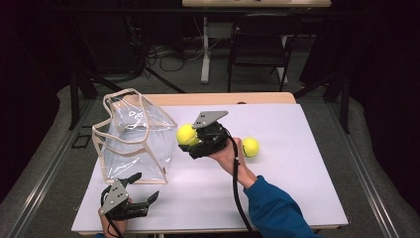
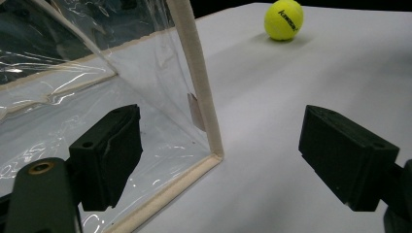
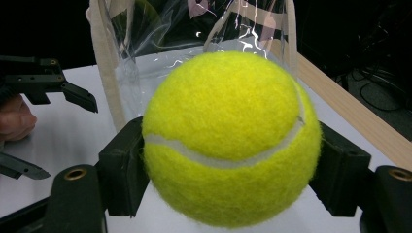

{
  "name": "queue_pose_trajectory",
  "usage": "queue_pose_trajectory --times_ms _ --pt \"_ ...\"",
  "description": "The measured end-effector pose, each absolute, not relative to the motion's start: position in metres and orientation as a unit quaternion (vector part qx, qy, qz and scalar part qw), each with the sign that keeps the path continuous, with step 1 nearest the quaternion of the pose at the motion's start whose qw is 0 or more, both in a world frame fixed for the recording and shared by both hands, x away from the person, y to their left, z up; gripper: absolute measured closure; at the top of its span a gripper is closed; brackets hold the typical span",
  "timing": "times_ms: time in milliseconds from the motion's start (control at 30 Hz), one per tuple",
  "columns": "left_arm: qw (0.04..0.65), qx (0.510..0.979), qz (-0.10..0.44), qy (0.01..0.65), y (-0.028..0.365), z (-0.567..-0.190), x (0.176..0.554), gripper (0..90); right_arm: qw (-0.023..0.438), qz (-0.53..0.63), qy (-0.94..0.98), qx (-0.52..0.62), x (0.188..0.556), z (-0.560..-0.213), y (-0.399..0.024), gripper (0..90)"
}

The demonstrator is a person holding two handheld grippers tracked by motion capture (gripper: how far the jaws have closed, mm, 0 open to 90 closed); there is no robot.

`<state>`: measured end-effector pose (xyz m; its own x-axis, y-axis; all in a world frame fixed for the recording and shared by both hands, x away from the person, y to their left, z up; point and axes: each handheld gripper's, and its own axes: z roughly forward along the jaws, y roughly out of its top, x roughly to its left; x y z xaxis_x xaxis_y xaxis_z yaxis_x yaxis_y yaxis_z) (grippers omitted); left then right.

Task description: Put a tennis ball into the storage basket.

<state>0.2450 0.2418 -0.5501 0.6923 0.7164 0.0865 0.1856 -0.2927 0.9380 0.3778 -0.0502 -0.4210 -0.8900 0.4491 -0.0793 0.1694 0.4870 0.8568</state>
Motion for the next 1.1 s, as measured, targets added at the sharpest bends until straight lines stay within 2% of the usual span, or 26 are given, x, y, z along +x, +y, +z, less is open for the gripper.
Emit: queue_pose_trajectory --times_ms 1100 --pt "0.517 0.759 0.259 0.298 0.244 -0.550 0.244 16.0 0.149 0.474 0.851 0.169 0.393 -0.401 -0.028 25.7"
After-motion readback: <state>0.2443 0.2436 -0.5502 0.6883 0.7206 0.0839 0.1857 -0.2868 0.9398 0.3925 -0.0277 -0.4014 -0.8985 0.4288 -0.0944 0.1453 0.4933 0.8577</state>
